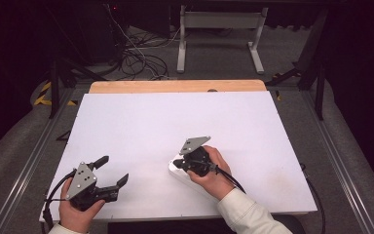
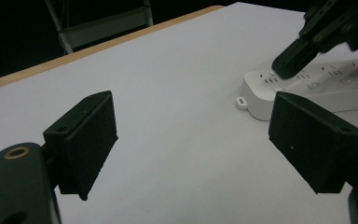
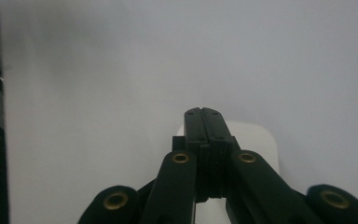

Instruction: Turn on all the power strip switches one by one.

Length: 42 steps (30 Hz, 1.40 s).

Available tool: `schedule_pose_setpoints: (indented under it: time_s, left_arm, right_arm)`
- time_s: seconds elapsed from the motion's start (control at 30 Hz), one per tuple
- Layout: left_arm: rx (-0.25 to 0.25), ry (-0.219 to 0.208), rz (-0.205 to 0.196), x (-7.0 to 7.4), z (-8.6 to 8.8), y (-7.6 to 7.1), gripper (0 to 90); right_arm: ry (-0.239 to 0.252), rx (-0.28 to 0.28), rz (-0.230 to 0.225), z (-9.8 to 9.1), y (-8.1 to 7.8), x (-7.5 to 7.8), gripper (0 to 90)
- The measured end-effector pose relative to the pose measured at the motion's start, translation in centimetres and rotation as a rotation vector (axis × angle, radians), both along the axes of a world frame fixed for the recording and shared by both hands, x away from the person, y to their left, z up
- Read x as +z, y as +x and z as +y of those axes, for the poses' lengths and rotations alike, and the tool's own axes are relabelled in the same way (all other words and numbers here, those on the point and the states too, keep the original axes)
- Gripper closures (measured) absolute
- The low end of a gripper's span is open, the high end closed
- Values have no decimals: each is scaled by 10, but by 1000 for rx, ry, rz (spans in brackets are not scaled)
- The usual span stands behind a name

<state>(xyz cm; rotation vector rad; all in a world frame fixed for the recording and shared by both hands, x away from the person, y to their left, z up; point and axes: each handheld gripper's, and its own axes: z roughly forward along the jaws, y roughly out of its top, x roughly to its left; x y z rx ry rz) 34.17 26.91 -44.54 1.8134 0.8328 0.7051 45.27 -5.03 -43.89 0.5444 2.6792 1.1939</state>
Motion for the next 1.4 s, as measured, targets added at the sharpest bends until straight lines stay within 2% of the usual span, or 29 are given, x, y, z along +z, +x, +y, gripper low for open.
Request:
schedule_pose_setpoints:
  time_s: [0.1, 0.2, 0.5, 0.53, 0.57, 0.63, 0.7, 0.83, 1.03, 1.23, 1.27, 1.3, 1.33, 1.4]
  left_arm:
    - [-1, -3, 4, -1, 0, 1, 156]
    - [-2, 2, -2, 0, 0, 0, 156]
    - [-1, 4, -1, 0, -1, 0, 156]
    - [-1, 6, -3, 0, -1, 0, 156]
    - [-1, 6, -3, 0, 0, 0, 156]
    - [-2, 6, -3, 0, 0, 0, 156]
    - [-2, 6, -5, 0, 0, 0, 156]
    - [1, 5, -5, 1, -1, 0, 156]
    - [0, 5, -3, 1, 0, 0, 156]
    - [2, 4, -4, 1, 1, 0, 156]
    - [2, 4, -4, 1, 1, 0, 156]
    - [1, 3, -4, 1, 1, 0, 156]
    - [1, 3, -4, 1, 1, 0, 155]
    - [0, 7, -9, 1, 1, 0, 155]
  right_arm:
    - [18, -4, -9, -5, 0, 11, 900]
    - [15, -11, -12, -7, -1, 11, 900]
    - [49, -12, -48, -15, -4, 22, 900]
    - [56, -13, -51, -17, -4, 23, 882]
    - [67, -14, -57, -19, -4, 25, 771]
    - [86, -25, -75, -22, -4, 28, 680]
    - [108, -28, -79, -25, -4, 32, 609]
    - [121, -25, -120, -33, -5, 39, 496]
    - [129, -31, -135, -42, -7, 46, 403]
    - [189, -56, -156, -56, -8, 52, 309]
    - [197, -69, -126, -59, -8, 51, 297]
    - [200, -101, -73, -62, -7, 50, 295]
    - [195, -110, -53, -65, -6, 50, 296]
    - [205, -112, -77, -70, -6, 50, 300]
